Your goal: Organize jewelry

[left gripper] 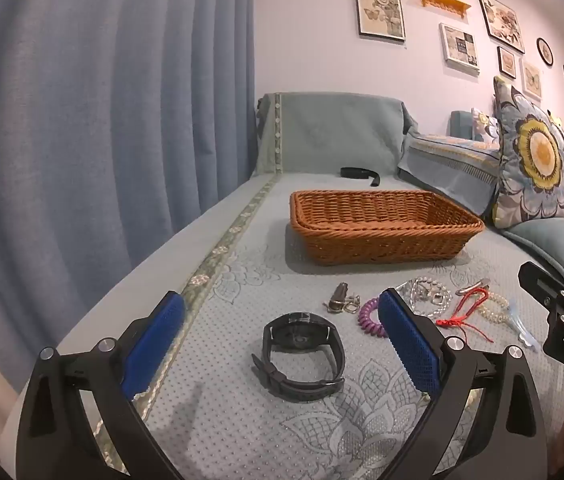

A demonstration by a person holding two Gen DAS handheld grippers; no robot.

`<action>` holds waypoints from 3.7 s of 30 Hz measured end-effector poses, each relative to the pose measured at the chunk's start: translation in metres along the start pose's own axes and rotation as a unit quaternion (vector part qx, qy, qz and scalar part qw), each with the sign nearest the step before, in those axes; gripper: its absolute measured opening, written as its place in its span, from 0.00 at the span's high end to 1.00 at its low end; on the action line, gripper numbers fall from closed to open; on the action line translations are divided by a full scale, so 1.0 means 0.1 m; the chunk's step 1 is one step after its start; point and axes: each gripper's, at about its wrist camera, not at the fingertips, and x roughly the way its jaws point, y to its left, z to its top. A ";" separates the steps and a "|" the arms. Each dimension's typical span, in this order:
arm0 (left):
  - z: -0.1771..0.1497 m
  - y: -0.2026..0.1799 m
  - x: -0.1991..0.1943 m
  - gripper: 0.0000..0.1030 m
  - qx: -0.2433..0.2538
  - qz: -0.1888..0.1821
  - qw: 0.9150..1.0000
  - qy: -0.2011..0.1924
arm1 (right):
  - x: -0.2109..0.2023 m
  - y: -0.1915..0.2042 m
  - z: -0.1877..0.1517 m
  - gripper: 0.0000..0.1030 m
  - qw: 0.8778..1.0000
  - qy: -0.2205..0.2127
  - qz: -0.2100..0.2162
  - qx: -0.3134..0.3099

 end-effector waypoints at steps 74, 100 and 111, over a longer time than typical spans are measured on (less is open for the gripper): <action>-0.24 0.35 0.95 0.75 -0.083 -0.117 0.964 0.224 | 0.40 0.65 -0.46 0.88 0.955 0.248 0.133 -0.095; 0.62 0.03 0.80 0.89 -0.069 -0.182 0.974 0.114 | 0.65 0.02 0.65 0.91 0.984 0.138 0.111 0.012; 1.26 -0.50 2.00 0.89 -0.016 -0.180 0.977 0.114 | 2.25 -0.08 1.22 0.91 0.979 0.191 0.065 0.000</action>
